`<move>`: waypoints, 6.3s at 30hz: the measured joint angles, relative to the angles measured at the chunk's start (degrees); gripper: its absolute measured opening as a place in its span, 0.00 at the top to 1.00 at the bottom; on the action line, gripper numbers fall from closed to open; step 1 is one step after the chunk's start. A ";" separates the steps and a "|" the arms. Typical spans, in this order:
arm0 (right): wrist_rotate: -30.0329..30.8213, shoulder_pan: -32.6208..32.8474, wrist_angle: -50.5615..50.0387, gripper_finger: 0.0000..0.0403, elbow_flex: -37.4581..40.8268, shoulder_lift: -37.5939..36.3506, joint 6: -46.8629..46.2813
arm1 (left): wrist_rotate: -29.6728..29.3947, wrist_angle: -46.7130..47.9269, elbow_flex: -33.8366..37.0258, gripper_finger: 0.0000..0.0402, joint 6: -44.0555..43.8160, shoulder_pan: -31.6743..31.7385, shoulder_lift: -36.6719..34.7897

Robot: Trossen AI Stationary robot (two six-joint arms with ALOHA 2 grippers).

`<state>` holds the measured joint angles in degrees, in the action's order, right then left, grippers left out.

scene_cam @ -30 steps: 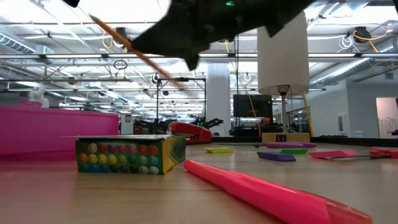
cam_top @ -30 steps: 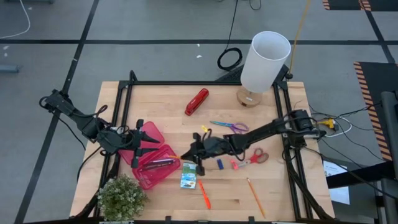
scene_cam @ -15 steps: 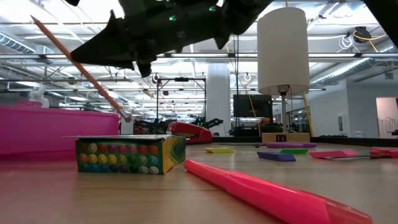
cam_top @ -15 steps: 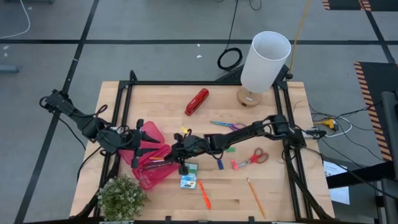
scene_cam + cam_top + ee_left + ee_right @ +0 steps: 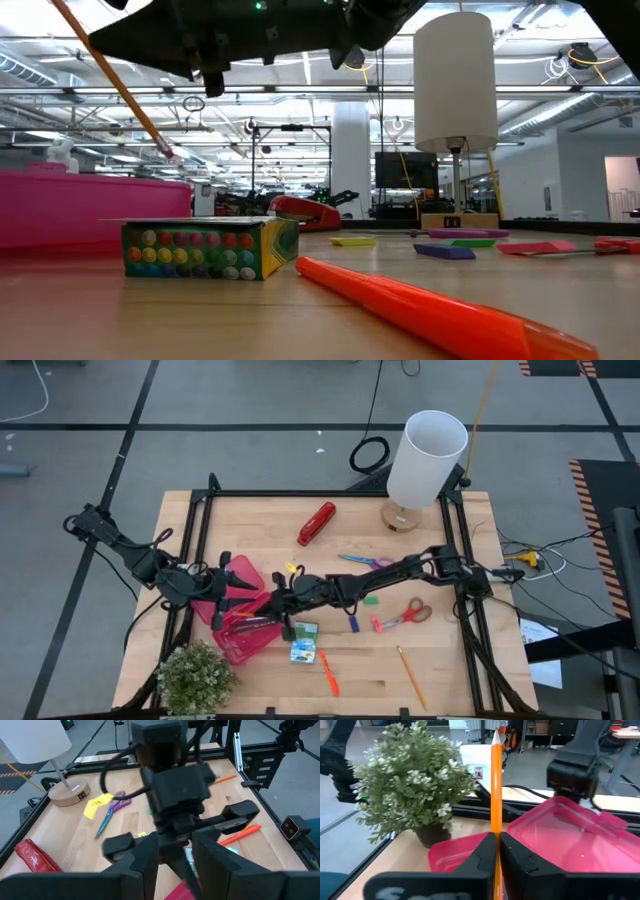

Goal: Pack school essentials
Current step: Put the orange pencil into the red supply box, then put the orange pen into the red supply box

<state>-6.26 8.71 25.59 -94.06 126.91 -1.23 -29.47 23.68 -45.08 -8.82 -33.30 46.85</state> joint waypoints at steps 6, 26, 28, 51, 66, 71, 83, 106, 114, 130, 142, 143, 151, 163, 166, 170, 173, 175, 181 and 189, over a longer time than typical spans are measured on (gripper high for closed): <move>0.13 -0.03 2.33 0.97 0.04 3.18 0.01 | 0.00 0.01 0.00 0.70 0.00 0.00 0.00; 0.16 0.06 -4.67 0.58 0.09 -0.25 -1.05 | 0.00 -0.17 0.00 0.70 0.00 0.00 0.00; 0.19 0.44 -10.91 0.57 0.09 -2.99 -1.25 | 0.00 -0.17 0.00 0.70 0.00 0.00 0.00; 28.90 21.73 -33.17 0.59 28.87 -29.63 -27.74 | 1.58 -1.83 -0.02 0.70 -9.69 -0.07 5.11; 36.28 27.64 -24.49 0.59 50.94 -39.18 -40.33 | 9.96 -0.65 -11.82 0.70 -1.18 -0.11 26.41; 36.50 29.11 -24.53 0.59 51.49 -39.31 -40.15 | 12.92 0.35 -17.99 0.70 2.74 -0.09 35.43; 40.48 35.89 -23.47 0.59 51.47 -39.29 -42.99 | 11.64 0.74 -31.42 0.51 15.67 0.53 53.20; 50.05 41.88 -23.20 0.59 51.47 -39.29 -47.63 | 23.95 -3.76 -30.84 0.33 17.44 4.06 58.71; 50.05 41.88 -23.22 0.59 51.45 -39.29 -46.78 | 27.31 -7.57 -31.09 0.32 23.25 4.49 63.76; 50.05 41.88 -23.20 0.59 51.43 -39.29 -46.07 | 28.50 -6.77 -37.77 0.53 28.33 5.50 74.93; 50.05 41.88 -23.22 0.59 51.43 -39.29 -44.57 | 30.34 -5.94 -38.03 0.68 30.52 6.75 77.31; 50.05 41.88 -23.23 0.59 51.43 -39.29 -44.57 | 30.33 -5.63 -38.03 0.70 30.88 6.72 77.33; 50.05 41.88 -23.22 0.59 51.43 -39.29 -44.66 | 31.65 -5.33 -37.91 0.83 34.72 6.95 77.72; 50.03 41.88 -23.22 0.59 51.43 -39.29 -45.57 | 30.82 -7.37 -37.79 0.91 37.12 6.97 77.71; 50.03 41.88 -23.22 0.59 51.43 -39.29 -45.62 | 30.75 -7.39 -37.71 0.90 36.23 6.95 77.14; 50.03 41.88 -23.24 0.59 51.43 -39.29 -45.66 | 30.13 -6.25 -37.43 0.91 33.78 7.01 75.57; 50.03 41.88 -23.26 0.59 51.43 -39.29 -45.66 | 29.10 -6.15 -37.38 0.92 32.25 7.10 73.67; 50.03 41.88 -23.25 0.59 51.43 -39.29 -45.65 | 28.12 -6.48 -37.53 0.92 31.27 7.05 72.40; 50.03 41.90 -23.52 0.59 51.43 -39.27 -46.09 | 25.10 -4.86 -37.53 0.90 28.10 7.02 68.00; 50.03 41.90 -23.46 0.59 51.43 -39.27 -46.10 | 16.21 9.78 -37.60 0.89 14.33 6.93 59.05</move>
<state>43.77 50.61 2.13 -42.63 87.64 -47.33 -13.26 33.47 -82.68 5.51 -26.37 105.90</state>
